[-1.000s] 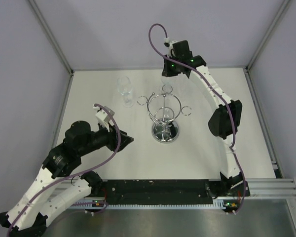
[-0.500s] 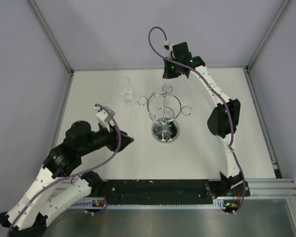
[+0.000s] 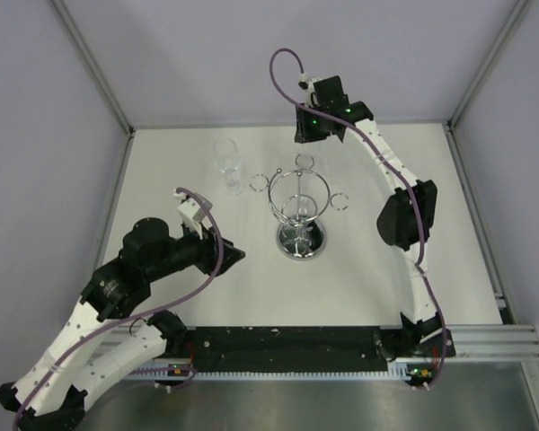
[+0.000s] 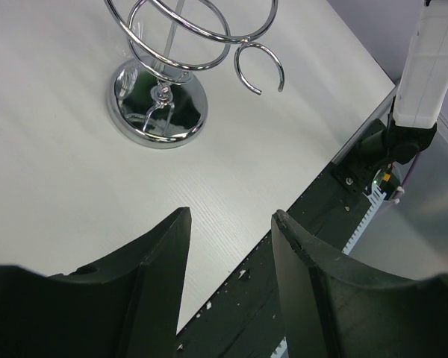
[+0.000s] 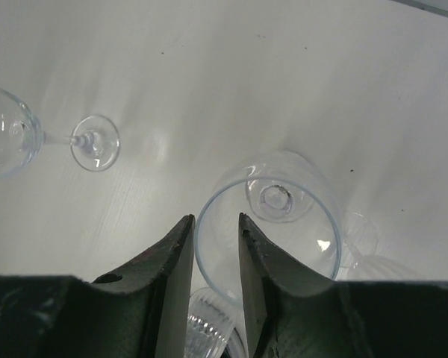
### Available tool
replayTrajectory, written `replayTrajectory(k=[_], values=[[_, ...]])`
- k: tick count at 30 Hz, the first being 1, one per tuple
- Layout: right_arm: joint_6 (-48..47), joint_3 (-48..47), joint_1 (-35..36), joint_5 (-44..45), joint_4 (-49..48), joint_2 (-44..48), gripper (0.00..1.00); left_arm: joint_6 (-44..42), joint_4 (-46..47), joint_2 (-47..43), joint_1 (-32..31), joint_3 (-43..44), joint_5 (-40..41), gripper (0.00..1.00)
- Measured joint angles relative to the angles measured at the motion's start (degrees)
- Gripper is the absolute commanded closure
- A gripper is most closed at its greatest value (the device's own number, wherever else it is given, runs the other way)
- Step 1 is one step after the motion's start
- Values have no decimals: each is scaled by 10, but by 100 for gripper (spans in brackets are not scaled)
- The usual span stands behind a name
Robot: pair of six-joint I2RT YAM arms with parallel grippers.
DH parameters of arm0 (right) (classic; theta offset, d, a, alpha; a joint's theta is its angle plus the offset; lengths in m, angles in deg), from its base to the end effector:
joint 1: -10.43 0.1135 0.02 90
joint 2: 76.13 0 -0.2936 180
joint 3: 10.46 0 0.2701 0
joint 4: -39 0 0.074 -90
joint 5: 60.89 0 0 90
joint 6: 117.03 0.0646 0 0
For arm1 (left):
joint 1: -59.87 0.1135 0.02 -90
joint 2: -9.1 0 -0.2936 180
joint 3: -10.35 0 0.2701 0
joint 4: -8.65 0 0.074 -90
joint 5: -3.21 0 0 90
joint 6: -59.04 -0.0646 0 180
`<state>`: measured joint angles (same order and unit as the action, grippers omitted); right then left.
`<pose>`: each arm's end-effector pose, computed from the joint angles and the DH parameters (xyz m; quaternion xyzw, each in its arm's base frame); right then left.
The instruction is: Take the wine glass off the wine glass rack
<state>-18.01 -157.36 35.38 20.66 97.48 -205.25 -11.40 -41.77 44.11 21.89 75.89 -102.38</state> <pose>0.5101 0.2478 0.3338 -0.1560 0.8934 0.1855 0.3782 0.0999 -0.1000 0.3728 0.2067 0.7881 -0.3712 0.4454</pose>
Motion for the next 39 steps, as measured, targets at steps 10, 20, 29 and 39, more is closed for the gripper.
replayTrajectory(k=[10,20,29,39], values=[[1,-22,0,5,7,0,53,0,0,5,0,0,0,47],[14,-68,0,8,2,15,45,0,0,7,0,0,0,47],[51,33,0,9,-20,176,39,0,-1,12,0,0,6,47],[97,276,0,14,-77,375,36,1,-1,12,0,15,16,47]])
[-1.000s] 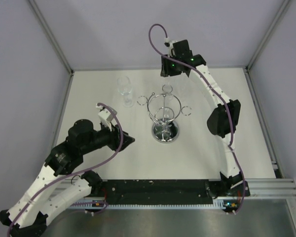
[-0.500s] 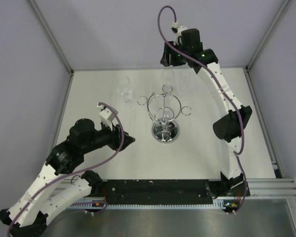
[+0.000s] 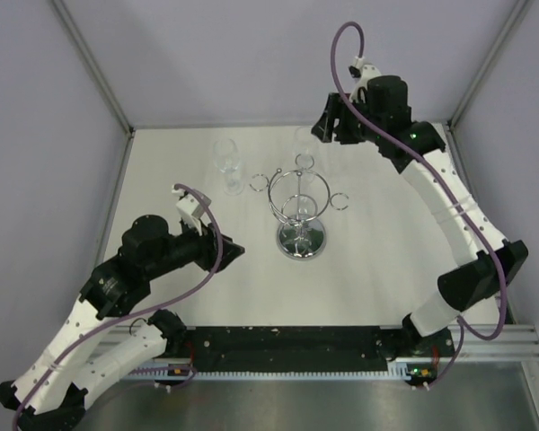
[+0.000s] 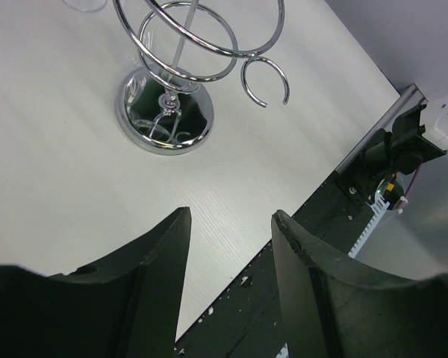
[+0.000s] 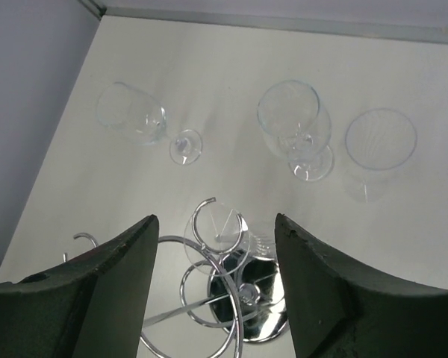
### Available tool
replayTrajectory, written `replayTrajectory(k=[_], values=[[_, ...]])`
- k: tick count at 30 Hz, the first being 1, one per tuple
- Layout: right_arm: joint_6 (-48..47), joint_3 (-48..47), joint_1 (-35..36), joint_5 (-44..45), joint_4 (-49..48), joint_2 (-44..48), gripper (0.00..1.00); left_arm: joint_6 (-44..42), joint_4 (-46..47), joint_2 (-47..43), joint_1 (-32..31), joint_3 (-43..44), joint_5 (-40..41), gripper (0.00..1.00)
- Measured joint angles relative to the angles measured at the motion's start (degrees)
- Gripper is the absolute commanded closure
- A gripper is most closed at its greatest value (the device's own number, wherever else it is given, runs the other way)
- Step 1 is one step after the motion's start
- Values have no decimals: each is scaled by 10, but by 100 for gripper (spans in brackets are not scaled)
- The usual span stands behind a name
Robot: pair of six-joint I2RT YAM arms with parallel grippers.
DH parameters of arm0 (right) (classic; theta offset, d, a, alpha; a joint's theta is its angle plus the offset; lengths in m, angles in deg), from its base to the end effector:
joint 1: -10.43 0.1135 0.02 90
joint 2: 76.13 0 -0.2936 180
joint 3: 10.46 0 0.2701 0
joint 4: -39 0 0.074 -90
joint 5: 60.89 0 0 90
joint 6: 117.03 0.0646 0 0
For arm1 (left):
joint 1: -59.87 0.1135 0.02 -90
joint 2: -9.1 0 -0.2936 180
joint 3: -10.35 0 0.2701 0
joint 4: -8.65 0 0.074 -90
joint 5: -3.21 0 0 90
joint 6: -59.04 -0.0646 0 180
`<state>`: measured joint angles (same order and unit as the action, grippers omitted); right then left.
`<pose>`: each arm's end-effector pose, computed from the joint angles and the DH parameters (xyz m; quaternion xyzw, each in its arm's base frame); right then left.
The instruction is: Take the wine glass off the wine glass rack
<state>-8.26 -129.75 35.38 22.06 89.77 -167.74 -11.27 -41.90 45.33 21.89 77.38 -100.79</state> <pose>0.3543 0.1736 0.4783 -0.0787 0.8297 0.2525 0.4916 0.1037 -0.1008 0.3791 0.1983 0.7903 -0.3627 0.4522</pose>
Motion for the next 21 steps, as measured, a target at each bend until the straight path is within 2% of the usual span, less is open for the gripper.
replayTrajectory(k=[7,21], values=[[51,144,-1,-21,-54,30,36,15,0,0,0,1,2,47],[136,222,-33,-73,-148,37,38,30,5,0,0,1,0,47]])
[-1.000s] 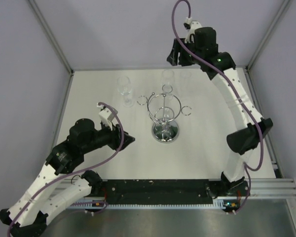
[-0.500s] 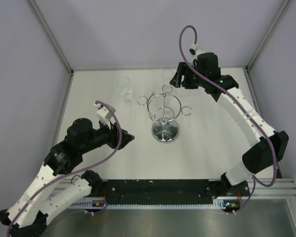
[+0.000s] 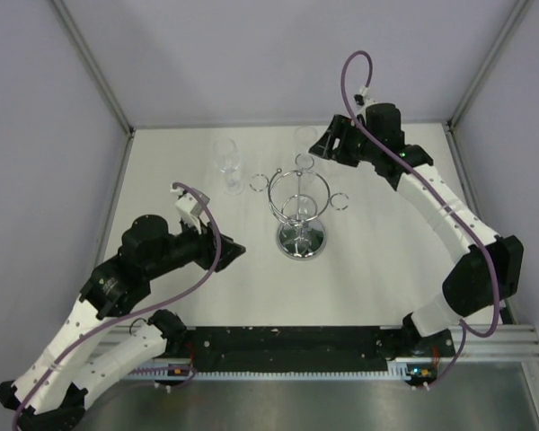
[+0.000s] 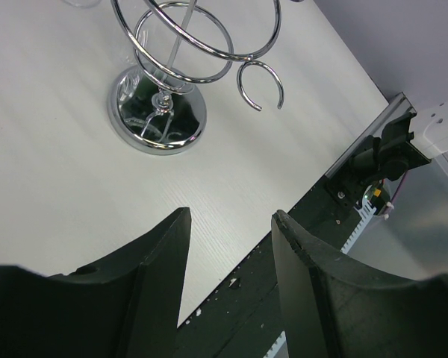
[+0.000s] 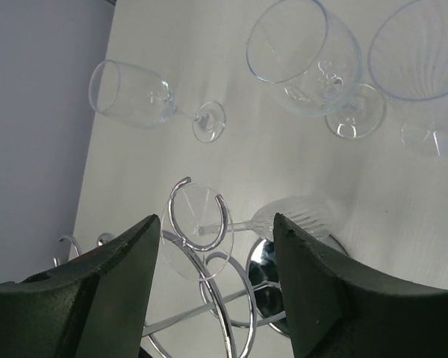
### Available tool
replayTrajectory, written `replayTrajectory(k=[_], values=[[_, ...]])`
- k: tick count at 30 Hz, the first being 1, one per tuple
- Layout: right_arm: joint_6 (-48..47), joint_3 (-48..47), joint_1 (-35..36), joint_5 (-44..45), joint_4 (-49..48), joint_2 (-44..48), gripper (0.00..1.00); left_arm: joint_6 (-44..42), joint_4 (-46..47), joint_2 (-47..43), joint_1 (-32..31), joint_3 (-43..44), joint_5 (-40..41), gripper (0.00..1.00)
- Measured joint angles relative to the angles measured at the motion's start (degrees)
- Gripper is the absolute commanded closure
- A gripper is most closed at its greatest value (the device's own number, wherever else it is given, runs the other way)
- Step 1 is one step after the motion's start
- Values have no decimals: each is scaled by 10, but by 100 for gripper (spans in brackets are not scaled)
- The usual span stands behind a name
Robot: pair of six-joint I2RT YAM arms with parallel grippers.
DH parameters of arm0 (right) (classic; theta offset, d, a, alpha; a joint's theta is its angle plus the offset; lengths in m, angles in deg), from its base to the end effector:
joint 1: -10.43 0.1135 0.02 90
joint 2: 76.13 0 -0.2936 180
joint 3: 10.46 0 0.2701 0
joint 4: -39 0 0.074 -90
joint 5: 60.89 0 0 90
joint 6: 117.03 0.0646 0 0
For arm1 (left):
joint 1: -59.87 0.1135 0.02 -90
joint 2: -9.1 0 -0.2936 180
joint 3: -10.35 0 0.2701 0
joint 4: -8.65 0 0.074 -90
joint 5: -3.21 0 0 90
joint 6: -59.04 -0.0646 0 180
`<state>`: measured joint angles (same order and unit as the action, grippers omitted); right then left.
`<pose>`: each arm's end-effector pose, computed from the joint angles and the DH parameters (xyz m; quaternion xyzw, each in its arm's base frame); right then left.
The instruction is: Take the wine glass off the wine glass rack
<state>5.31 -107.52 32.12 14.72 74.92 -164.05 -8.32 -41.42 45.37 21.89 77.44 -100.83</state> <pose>0.3638 0.1620 0.3883 0.0131 0.8474 0.3312 0.4148 0.1041 -0.1011 0.3805 0.1781 0.7926 -0.3760 0.4458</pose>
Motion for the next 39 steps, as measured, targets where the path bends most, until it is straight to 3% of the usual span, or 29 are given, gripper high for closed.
replayTrajectory(k=[17,33,39], values=[[56,25,-1,-76,-48,0,41,0,0,5,0,0,0,47],[57,53,-1,-57,-58,0,42,2,0,-2,0,0,0,47],[57,55,-1,-57,-61,0,51,2,0,-1,0,0,0,47]])
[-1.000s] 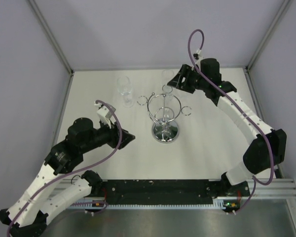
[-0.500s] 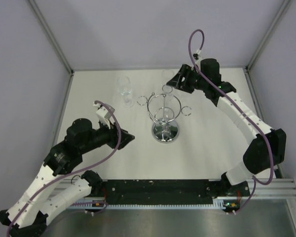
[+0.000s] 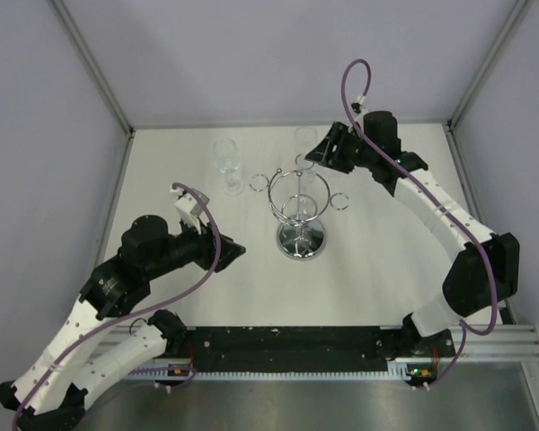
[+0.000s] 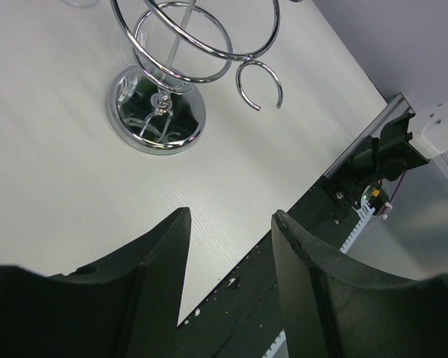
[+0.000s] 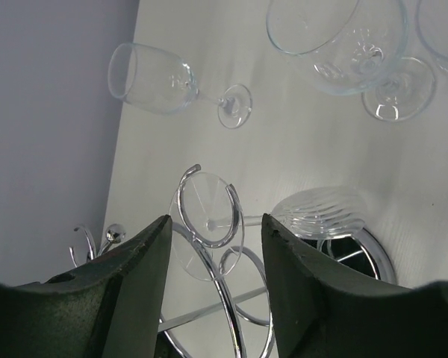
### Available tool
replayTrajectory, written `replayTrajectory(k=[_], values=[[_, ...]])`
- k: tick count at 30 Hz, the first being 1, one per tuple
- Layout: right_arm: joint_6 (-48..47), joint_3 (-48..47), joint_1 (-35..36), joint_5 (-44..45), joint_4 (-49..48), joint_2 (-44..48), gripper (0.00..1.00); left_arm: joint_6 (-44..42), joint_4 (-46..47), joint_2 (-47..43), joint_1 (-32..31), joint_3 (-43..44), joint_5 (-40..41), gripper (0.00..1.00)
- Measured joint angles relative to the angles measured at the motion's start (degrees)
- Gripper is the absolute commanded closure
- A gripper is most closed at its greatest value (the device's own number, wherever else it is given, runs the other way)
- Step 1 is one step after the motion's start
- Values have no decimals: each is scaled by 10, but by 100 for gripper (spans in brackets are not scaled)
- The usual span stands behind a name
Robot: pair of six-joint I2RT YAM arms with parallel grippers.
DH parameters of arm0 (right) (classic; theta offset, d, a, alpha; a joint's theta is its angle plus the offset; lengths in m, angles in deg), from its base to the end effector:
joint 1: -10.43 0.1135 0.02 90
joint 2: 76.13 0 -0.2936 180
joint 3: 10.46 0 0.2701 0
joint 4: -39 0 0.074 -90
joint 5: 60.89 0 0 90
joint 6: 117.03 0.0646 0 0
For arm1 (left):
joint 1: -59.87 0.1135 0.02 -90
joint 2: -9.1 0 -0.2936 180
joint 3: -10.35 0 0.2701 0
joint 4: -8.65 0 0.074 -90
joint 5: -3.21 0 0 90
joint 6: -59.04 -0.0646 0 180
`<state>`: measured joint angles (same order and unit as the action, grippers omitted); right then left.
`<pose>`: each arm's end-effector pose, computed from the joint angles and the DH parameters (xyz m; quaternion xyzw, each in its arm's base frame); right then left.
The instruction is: Take the wine glass off the wine glass rack
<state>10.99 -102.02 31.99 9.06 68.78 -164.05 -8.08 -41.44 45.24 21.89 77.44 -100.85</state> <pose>0.3637 0.1675 0.3647 0.0285 0.8403 0.3870 0.3786 0.1036 -0.1008 0.3808 0.1766 0.7924 -0.3774 0.4456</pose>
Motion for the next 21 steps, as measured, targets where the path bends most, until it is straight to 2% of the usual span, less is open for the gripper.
replayTrajectory(k=[6,11,21], values=[[2,1,0,-17,-3,0,62,1,0,0,0,-2,0,47],[2,4,0,-25,-5,1,76,5,0,0,0,-5,0,47],[10,5,0,-40,-12,16,79,10,1,0,0,-5,0,47]])
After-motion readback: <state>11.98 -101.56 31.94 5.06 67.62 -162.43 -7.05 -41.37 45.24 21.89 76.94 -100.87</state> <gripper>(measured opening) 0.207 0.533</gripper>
